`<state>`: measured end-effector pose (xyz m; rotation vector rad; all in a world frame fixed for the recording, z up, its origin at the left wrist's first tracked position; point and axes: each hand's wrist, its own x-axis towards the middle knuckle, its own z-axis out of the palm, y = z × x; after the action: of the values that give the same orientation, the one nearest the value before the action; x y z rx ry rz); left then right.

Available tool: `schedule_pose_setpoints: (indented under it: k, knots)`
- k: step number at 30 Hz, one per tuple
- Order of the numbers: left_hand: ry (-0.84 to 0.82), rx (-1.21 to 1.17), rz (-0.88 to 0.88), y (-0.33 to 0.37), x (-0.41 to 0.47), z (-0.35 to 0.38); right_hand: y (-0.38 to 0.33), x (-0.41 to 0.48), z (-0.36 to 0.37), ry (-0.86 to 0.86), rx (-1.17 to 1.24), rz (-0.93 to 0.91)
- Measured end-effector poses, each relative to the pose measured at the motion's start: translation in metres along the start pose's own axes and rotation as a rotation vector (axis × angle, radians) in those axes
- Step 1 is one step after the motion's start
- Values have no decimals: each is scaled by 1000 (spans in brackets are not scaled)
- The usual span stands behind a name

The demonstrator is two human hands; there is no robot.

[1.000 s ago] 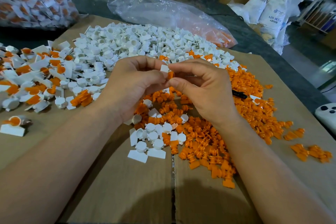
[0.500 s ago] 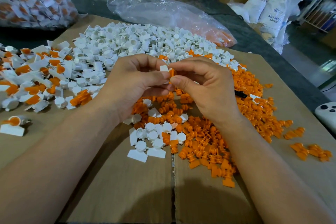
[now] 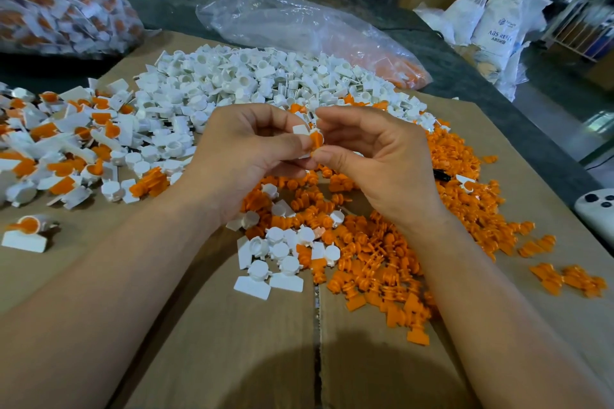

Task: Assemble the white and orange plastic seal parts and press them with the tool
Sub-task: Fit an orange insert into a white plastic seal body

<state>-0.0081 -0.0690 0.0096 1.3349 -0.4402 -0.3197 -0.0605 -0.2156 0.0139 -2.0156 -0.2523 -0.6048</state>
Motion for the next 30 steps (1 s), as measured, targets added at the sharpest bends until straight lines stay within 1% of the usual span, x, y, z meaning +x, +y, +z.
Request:
schedule_pose_setpoints:
  k: [9,15,30]
  knots:
    - [20,9,0,2,-1,1,0,0,-1,-35,29,-5]
    - [43,105,-14,4,-2,-2,0,1,0,-75,-30,-47]
    - [49,88,-45,4,-1,-1,3,1,-2,-97,-71,-54]
